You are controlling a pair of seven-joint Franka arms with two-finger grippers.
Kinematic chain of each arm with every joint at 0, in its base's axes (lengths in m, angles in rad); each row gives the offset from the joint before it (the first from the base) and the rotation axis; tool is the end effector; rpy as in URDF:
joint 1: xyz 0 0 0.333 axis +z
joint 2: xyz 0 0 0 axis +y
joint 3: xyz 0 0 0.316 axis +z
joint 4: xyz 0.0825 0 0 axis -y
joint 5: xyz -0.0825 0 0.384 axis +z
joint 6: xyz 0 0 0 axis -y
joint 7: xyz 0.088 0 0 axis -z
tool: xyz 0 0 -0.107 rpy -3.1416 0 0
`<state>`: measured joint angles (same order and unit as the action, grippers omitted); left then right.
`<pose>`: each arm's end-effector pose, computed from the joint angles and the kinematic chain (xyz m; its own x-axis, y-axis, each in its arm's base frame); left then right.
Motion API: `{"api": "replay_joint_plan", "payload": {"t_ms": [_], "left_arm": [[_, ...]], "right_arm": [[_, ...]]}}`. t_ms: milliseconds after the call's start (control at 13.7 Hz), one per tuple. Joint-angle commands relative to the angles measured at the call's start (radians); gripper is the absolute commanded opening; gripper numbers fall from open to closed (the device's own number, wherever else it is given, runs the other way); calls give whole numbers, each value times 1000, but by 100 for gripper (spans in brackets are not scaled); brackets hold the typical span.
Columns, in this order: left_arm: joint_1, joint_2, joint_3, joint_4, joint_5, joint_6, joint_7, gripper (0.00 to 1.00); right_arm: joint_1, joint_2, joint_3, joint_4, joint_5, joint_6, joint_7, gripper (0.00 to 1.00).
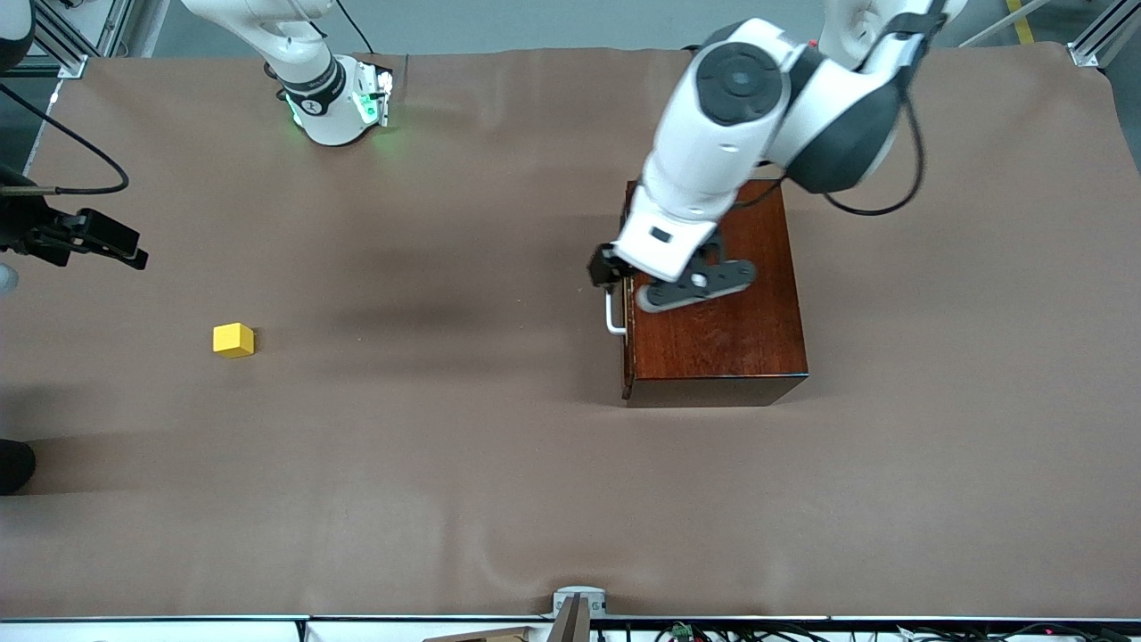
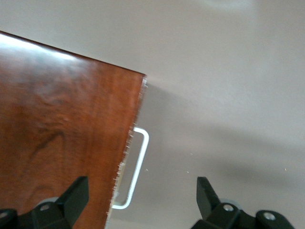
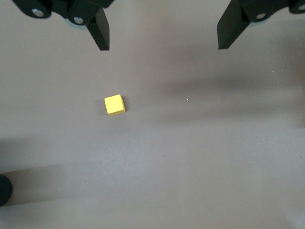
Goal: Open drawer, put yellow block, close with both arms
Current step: 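Reach the left gripper to the white drawer handle of the cabinet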
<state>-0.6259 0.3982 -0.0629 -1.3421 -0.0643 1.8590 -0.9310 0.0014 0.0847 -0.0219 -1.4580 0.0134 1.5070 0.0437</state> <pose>0.5352 -0.4370 0.5137 0.9656 0.2602 0.0002 0.2573 -0.9551 0.1470 0.5745 -0.0097 0.6241 0.9973 -0.0633 -0.0361 -0.0637 -0.9979 -0.0100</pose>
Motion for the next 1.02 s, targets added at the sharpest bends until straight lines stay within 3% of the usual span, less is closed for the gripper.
{"api": "replay_joint_plan", "payload": {"t_ms": [0, 218, 510, 947], "left_arm": [[-76, 50, 15, 40, 78, 29, -31, 100], [-136, 111, 15, 43, 185, 112, -121, 100], [-170, 197, 15, 112, 193, 114, -115, 100], [-233, 222, 29, 116, 264, 20, -94, 100]], "right_arm": [[-6, 9, 2, 22, 10, -13, -11, 100], [-6, 9, 2, 22, 10, -13, -11, 100], [-6, 9, 2, 22, 10, -13, -11, 100], [-6, 9, 2, 22, 10, -13, -11, 100]]}}
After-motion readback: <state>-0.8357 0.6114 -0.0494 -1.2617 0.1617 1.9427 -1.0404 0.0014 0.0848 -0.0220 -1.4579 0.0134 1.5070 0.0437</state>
